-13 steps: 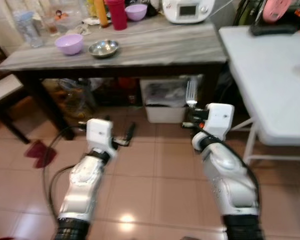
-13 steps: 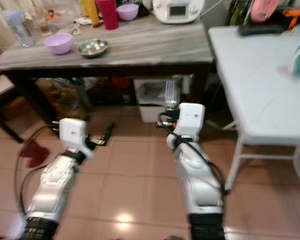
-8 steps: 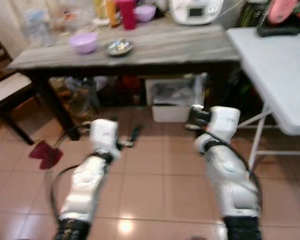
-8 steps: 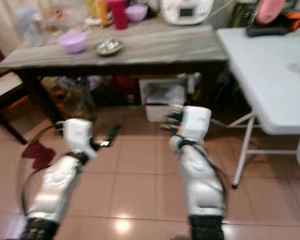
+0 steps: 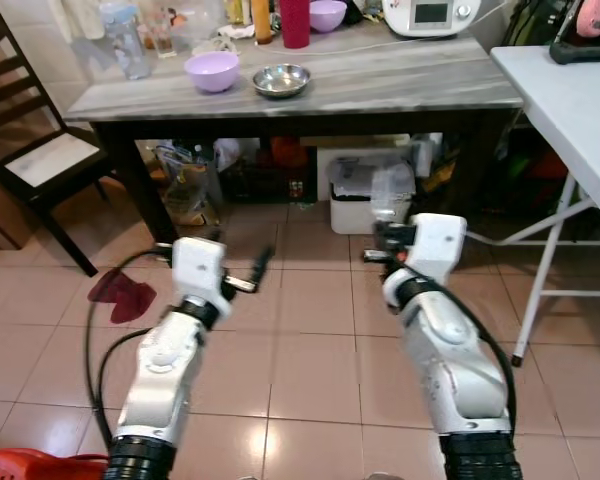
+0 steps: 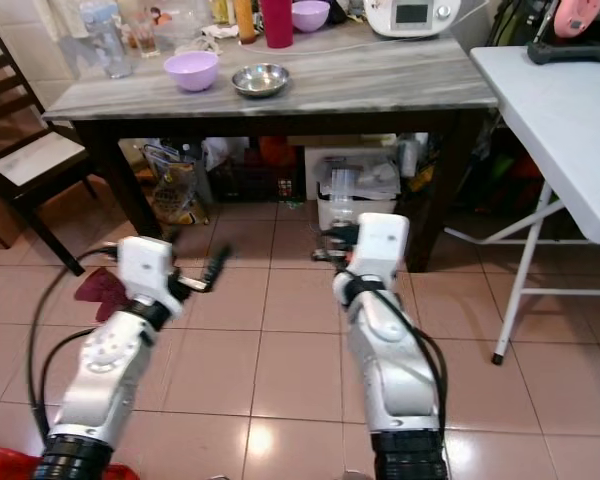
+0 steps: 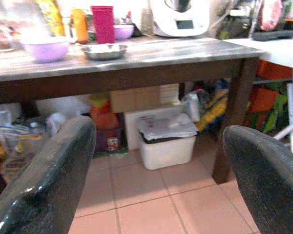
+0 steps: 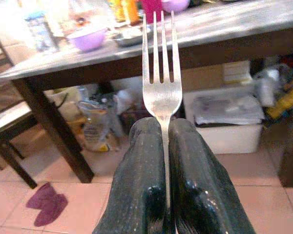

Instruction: Setting the table

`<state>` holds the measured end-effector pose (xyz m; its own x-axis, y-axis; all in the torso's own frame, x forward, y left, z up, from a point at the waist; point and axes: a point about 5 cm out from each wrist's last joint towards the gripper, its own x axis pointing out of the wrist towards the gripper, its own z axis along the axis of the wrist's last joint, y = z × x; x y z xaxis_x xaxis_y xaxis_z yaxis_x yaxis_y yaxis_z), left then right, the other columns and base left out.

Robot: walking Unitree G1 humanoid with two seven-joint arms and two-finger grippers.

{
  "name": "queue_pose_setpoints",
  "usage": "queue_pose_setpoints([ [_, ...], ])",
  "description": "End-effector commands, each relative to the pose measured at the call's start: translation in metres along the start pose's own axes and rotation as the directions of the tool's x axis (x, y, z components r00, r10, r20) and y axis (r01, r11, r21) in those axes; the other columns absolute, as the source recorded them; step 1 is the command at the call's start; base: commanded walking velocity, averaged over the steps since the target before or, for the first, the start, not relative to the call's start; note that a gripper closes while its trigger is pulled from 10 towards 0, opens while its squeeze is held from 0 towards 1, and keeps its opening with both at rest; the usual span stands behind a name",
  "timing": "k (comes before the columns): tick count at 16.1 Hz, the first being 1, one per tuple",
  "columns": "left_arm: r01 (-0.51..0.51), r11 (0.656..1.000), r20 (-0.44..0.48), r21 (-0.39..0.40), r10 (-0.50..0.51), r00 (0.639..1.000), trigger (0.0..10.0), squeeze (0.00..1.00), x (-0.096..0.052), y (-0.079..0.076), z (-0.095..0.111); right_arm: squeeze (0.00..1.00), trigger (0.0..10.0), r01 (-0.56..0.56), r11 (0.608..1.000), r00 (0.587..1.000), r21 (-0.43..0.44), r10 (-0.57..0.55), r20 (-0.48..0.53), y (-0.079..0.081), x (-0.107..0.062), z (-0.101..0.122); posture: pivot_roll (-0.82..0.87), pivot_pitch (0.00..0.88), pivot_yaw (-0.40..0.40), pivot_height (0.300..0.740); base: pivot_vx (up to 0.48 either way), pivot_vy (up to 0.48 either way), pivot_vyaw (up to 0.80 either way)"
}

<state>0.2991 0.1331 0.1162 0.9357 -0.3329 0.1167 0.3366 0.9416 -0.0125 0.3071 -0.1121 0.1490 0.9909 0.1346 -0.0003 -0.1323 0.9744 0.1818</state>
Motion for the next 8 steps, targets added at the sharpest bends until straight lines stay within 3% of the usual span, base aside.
queue_pose_setpoints([
  [1, 0.022, 1.0, 0.006, -0.001, -0.022, 1.0, 10.0, 0.0, 0.0019, -0.0032, 0.0024, 0.0, 10.0, 0.014, 1.0, 1.0, -0.001, -0.014, 0.021, -0.0029, 0.0009, 0.0057, -0.17, 0.072, 0.082, 0.74, 0.0, 0.0, 0.0],
  [2, 0.019, 1.0, 0.006, 0.002, -0.019, 1.0, 10.0, 0.0, 0.0017, -0.0015, 0.0029, 0.0, 10.0, 0.014, 1.0, 1.0, -0.002, -0.014, 0.022, -0.0028, 0.0007, 0.0056, -0.17, 0.072, 0.083, 0.74, 0.0, 0.0, 0.0],
  [8, 0.041, 0.999, 0.01, -0.012, -0.041, 0.999, 10.0, 0.0, 0.0017, -0.0055, 0.0034, 0.0, 10.0, 0.01, 1.0, 1.0, 0.0, -0.01, 0.029, -0.002, 0.0018, 0.0063, -0.17, 0.068, 0.084, 0.74, 0.287, 0.0, 0.0],
])
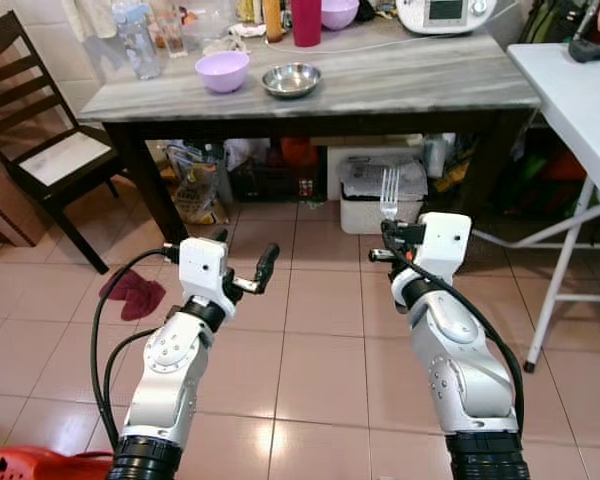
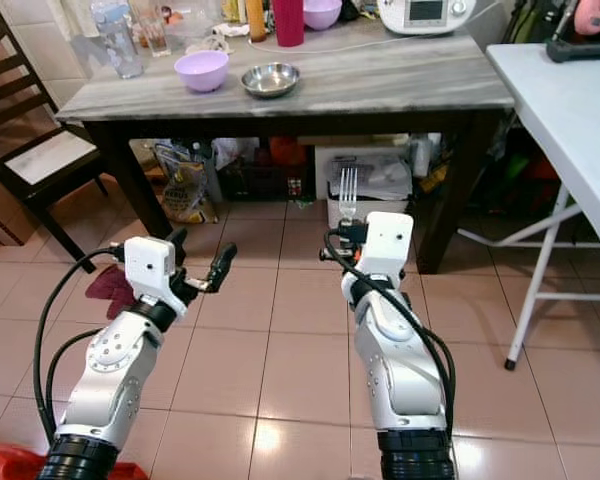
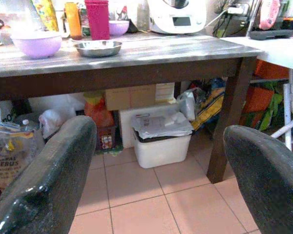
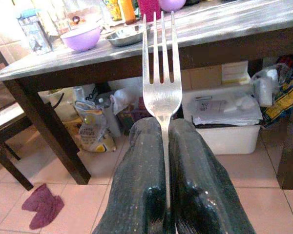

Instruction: Setting the table

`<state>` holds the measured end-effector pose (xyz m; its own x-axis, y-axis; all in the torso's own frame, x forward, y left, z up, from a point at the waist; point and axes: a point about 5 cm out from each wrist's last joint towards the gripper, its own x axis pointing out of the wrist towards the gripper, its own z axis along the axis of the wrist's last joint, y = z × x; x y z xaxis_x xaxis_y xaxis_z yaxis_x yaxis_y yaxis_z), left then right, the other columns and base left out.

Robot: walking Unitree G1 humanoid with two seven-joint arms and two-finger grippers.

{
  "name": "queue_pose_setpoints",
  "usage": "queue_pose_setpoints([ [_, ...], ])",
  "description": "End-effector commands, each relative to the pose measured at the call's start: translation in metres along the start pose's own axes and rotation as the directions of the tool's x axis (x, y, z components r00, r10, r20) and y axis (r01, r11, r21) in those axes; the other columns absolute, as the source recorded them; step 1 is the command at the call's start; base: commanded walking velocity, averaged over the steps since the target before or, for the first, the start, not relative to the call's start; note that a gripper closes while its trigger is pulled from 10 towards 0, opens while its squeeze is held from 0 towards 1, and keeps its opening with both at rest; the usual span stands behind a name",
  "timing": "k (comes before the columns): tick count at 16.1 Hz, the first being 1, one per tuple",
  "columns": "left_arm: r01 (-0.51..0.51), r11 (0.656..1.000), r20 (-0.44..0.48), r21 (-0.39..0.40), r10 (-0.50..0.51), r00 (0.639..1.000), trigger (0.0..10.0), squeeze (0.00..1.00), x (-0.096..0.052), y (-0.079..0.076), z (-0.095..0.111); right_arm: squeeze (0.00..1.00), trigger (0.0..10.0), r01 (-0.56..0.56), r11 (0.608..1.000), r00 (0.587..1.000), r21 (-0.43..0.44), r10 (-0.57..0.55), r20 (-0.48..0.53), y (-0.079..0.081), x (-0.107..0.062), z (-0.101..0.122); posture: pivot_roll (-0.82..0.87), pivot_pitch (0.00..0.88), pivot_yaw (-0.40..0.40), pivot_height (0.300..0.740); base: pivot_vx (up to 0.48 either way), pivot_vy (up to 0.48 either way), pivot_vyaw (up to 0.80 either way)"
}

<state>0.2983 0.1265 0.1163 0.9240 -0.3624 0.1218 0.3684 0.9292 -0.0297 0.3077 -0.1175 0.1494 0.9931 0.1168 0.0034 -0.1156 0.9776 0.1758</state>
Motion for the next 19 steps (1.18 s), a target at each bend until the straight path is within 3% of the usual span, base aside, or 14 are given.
queue_pose_setpoints([
  [1, 0.01, 1.0, 0.005, 0.009, -0.01, 1.0, 10.0, 0.0, 0.0004, 0.0008, 0.0036, 0.0, 10.0, -0.007, 1.0, 1.0, 0.006, 0.007, 0.022, 0.0031, 0.0021, 0.0048, -0.17, 0.066, 0.084, 0.74, 0.311, 0.0, 0.0],
  [19, 0.046, 0.999, 0.008, -0.007, -0.046, 0.999, 10.0, 0.0, 0.0016, -0.006, 0.0036, 0.0, 10.0, 0.009, 1.0, 1.0, 0.024, -0.01, 0.015, 0.0006, 0.0036, 0.003, -0.17, 0.067, 0.084, 0.74, 0.313, 0.0, 0.0],
])
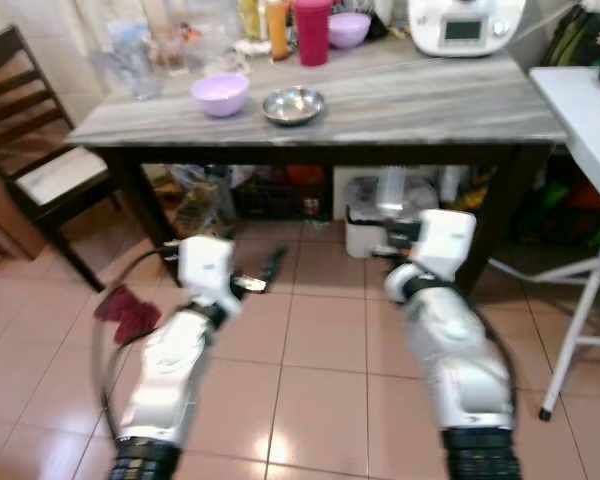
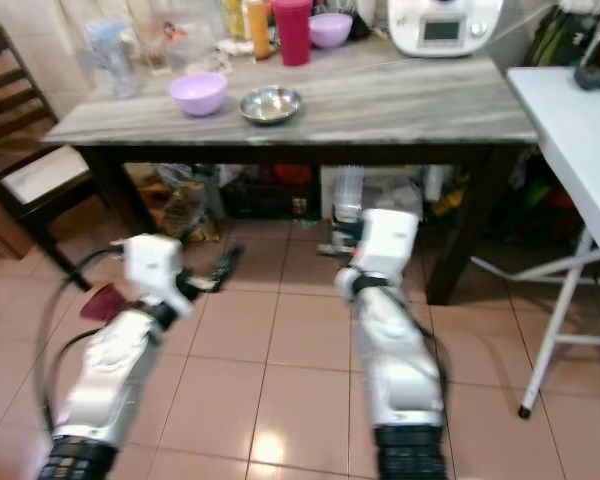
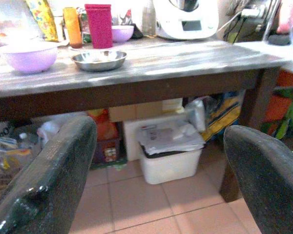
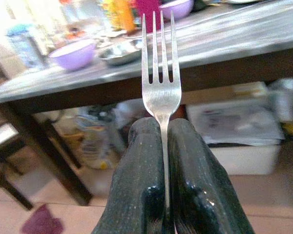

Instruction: Setting the table

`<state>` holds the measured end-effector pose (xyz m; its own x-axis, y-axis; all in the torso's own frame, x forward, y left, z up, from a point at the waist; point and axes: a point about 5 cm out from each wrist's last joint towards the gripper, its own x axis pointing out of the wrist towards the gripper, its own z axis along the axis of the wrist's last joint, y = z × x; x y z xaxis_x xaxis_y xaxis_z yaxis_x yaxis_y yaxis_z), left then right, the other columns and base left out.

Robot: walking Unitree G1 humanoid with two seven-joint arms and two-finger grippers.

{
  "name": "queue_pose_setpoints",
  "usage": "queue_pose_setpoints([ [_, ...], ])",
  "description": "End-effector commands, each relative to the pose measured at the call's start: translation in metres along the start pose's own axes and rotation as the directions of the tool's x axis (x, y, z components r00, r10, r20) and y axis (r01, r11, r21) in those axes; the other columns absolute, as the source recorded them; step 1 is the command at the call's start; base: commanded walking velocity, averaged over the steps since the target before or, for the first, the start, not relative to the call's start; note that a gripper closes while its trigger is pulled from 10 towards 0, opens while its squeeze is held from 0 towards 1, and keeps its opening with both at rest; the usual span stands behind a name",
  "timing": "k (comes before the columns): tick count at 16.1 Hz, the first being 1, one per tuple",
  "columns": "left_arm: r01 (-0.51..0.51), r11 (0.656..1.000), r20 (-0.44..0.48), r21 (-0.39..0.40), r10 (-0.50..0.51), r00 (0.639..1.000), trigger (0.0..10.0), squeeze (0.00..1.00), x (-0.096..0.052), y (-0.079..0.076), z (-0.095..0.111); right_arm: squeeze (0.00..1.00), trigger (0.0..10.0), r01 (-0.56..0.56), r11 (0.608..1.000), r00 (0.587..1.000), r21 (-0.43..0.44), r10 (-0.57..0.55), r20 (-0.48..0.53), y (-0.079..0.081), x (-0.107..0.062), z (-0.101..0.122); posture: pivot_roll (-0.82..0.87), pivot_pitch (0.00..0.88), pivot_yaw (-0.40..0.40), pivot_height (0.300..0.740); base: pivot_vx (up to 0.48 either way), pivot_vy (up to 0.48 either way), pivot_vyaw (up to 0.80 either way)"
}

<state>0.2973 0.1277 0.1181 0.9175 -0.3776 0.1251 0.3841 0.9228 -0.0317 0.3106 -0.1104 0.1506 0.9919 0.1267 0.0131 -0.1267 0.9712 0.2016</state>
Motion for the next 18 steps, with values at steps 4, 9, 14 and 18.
queue_pose_setpoints([
  [4, 0.042, 0.999, 0.005, -0.007, -0.042, 0.999, 10.0, 0.0, 0.003, -0.009, 0.002, 0.0, 10.0, 0.025, 1.0, 1.0, 0.002, -0.025, 0.009, -0.007, -0.001, 0.003, -0.17, 0.066, 0.089, 0.74, 0.342, 0.0, 0.0],
  [9, 0.05, 0.999, 0.003, -0.004, -0.05, 0.999, 10.0, 0.0, 0.003, -0.008, 0.002, 0.0, 10.0, 0.027, 1.0, 1.0, 0.006, -0.027, 0.003, -0.006, 0.0, 0.002, -0.17, 0.068, 0.09, 0.74, 0.344, 0.0, 0.0],
  [14, 0.046, 0.999, -0.002, 0.001, -0.046, 0.999, 10.0, 0.0, 0.0, -0.008, 0.001, 0.0, 10.0, 0.027, 1.0, 1.0, 0.005, -0.027, 0.002, -0.006, -0.001, 0.001, -0.17, 0.071, 0.091, 0.74, 0.346, 0.0, -0.16],
  [18, -0.059, 0.995, -0.014, 0.077, 0.06, 0.998, 10.0, 0.0, -0.003, 0.008, 0.001, 0.0, 10.0, 0.051, 0.998, 0.998, -0.048, -0.049, 0.038, -0.014, -0.006, 0.005, -0.17, 0.075, 0.094, 0.74, 0.32, 0.0, 0.0],
])
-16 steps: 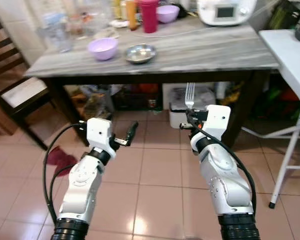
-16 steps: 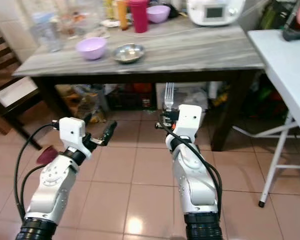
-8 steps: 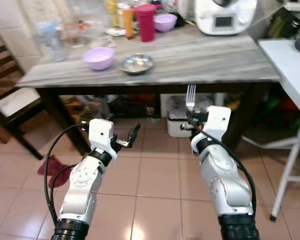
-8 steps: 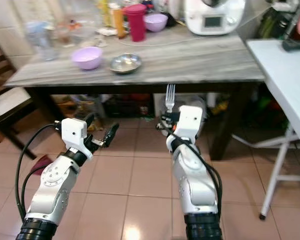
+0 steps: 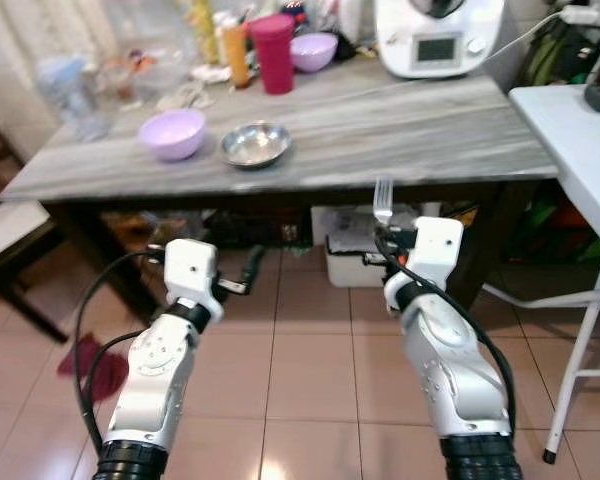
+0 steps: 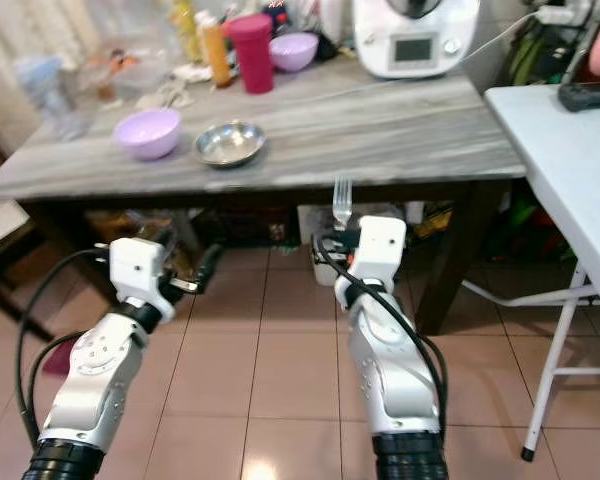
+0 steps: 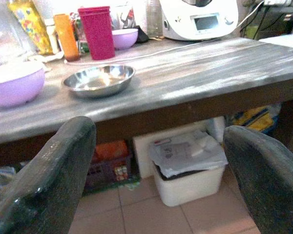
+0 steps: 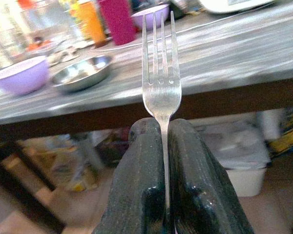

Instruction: Setting the table

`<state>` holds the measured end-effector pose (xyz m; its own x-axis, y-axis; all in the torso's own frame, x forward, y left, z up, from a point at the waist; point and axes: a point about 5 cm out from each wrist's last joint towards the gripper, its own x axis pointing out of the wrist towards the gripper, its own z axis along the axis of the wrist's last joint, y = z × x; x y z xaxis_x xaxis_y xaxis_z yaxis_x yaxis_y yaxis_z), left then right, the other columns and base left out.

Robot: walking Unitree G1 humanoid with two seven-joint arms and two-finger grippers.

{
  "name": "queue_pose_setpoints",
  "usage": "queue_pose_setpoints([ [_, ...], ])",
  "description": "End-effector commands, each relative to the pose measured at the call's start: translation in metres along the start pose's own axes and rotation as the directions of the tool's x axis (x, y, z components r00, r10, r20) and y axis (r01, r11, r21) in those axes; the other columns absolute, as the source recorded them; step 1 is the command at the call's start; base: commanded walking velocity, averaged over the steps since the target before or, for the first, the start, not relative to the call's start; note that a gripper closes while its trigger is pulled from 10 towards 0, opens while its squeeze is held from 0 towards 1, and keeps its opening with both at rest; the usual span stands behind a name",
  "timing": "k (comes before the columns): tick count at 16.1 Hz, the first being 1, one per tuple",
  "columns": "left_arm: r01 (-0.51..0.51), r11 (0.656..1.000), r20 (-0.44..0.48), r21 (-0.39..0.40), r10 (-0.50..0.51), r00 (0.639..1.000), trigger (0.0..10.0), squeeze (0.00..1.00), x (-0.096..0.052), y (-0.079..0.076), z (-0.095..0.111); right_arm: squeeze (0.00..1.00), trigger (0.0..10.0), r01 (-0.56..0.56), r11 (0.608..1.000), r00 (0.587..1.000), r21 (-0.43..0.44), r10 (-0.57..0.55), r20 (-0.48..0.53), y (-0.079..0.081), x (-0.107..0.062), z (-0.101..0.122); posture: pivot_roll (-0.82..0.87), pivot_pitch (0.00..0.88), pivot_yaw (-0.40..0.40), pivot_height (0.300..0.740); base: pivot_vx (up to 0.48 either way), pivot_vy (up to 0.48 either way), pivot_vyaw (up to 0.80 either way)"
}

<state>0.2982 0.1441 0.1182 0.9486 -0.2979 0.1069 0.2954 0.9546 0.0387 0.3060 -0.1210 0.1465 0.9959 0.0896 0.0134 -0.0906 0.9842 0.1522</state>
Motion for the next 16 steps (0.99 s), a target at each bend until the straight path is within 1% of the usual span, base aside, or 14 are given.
queue_pose_setpoints([
  [1, -0.023, 1.0, -0.004, 0.022, 0.023, 1.0, 10.0, 0.0, 0.0, 0.002, 0.0, 0.0, 10.0, 0.029, 0.999, 0.998, -0.023, -0.028, 0.049, -0.009, -0.004, 0.009, -0.17, 0.077, 0.097, 0.74, 0.307, 0.0, 0.0],
  [2, -0.032, 0.999, -0.005, 0.029, 0.033, 0.999, 10.0, 0.0, -0.001, 0.005, 0.0, 0.0, 10.0, 0.035, 0.999, 0.998, -0.027, -0.033, 0.053, -0.011, -0.005, 0.009, -0.17, 0.077, 0.097, 0.74, 0.307, 0.0, 0.0],
  [3, -0.064, 0.997, -0.019, 0.033, 0.065, 0.998, 10.0, 0.0, -0.007, 0.012, -0.003, 0.0, 10.0, 0.063, 0.997, 0.996, -0.048, -0.06, 0.059, -0.02, -0.011, 0.009, -0.18, 0.078, 0.101, 0.74, 0.304, 0.0, 0.0],
  [4, -0.065, 0.997, -0.02, 0.033, 0.065, 0.998, 10.0, 0.0, -0.008, 0.013, -0.003, 0.0, 10.0, 0.065, 0.997, 0.996, -0.048, -0.063, 0.058, -0.021, -0.012, 0.008, -0.18, 0.078, 0.101, 0.74, 0.304, 0.0, 0.0],
  [6, -0.073, 0.997, -0.041, 0.037, 0.074, 0.996, 10.0, 0.0, -0.019, 0.014, -0.008, 0.0, 10.0, 0.099, 0.992, 0.993, -0.077, -0.094, 0.065, -0.032, -0.02, 0.008, -0.18, 0.081, 0.106, 0.74, 0.304, 0.0, 0.0],
  [7, -0.073, 0.997, -0.048, 0.037, 0.075, 0.996, 10.0, 0.0, -0.021, 0.014, -0.01, 0.0, 10.0, 0.104, 0.992, 0.993, -0.078, -0.099, 0.062, -0.034, -0.021, 0.007, -0.18, 0.082, 0.107, 0.74, 0.304, 0.0, 0.0],
  [8, -0.072, 0.997, -0.054, 0.033, 0.074, 0.996, 10.0, 0.0, -0.023, 0.012, -0.011, 0.0, 10.0, 0.109, 0.991, 0.993, -0.077, -0.105, 0.056, -0.036, -0.022, 0.006, -0.18, 0.084, 0.107, 0.74, 0.304, 0.0, -0.52],
  [10, -0.065, 0.998, -0.058, 0.026, 0.066, 0.996, 10.0, 0.0, -0.024, 0.009, -0.012, 0.0, 10.0, 0.108, 0.991, 0.993, -0.078, -0.104, 0.058, -0.035, -0.022, 0.006, -0.18, 0.084, 0.106, 0.74, 0.308, 0.0, -0.23],
  [12, -0.073, 0.997, -0.061, 0.032, 0.075, 0.995, 10.0, 0.0, -0.027, 0.01, -0.011, 0.0, 10.0, 0.107, 0.991, 0.993, -0.08, -0.102, 0.065, -0.034, -0.022, 0.008, -0.18, 0.083, 0.107, 0.74, 0.311, 0.0, 0.0],
  [13, -0.089, 0.995, -0.064, 0.041, 0.091, 0.994, 10.0, 0.0, -0.031, 0.014, -0.011, 0.0, 10.0, 0.111, 0.99, 0.992, -0.084, -0.105, 0.069, -0.035, -0.023, 0.009, -0.18, 0.084, 0.107, 0.74, 0.311, 0.0, 0.0],
  [14, -0.119, 0.991, -0.07, 0.058, 0.123, 0.99, 10.0, 0.0, -0.04, 0.022, -0.012, 0.0, 10.0, 0.12, 0.988, 0.99, -0.094, -0.113, 0.079, -0.038, -0.025, 0.01, -0.18, 0.083, 0.108, 0.74, 0.311, 0.0, 0.0],
  [15, -0.128, 0.99, -0.073, 0.061, 0.132, 0.989, 10.0, 0.0, -0.043, 0.024, -0.012, 0.0, 10.0, 0.123, 0.988, 0.99, -0.098, -0.115, 0.08, -0.039, -0.026, 0.01, -0.18, 0.084, 0.107, 0.74, 0.307, 0.0, 0.0],
  [16, -0.149, 0.986, -0.081, 0.075, 0.155, 0.985, 10.0, 0.0, -0.051, 0.031, -0.013, 0.0, 10.0, 0.129, 0.986, 0.989, -0.104, -0.121, 0.082, -0.041, -0.029, 0.01, -0.18, 0.083, 0.107, 0.74, 0.304, 0.0, 0.0],
])
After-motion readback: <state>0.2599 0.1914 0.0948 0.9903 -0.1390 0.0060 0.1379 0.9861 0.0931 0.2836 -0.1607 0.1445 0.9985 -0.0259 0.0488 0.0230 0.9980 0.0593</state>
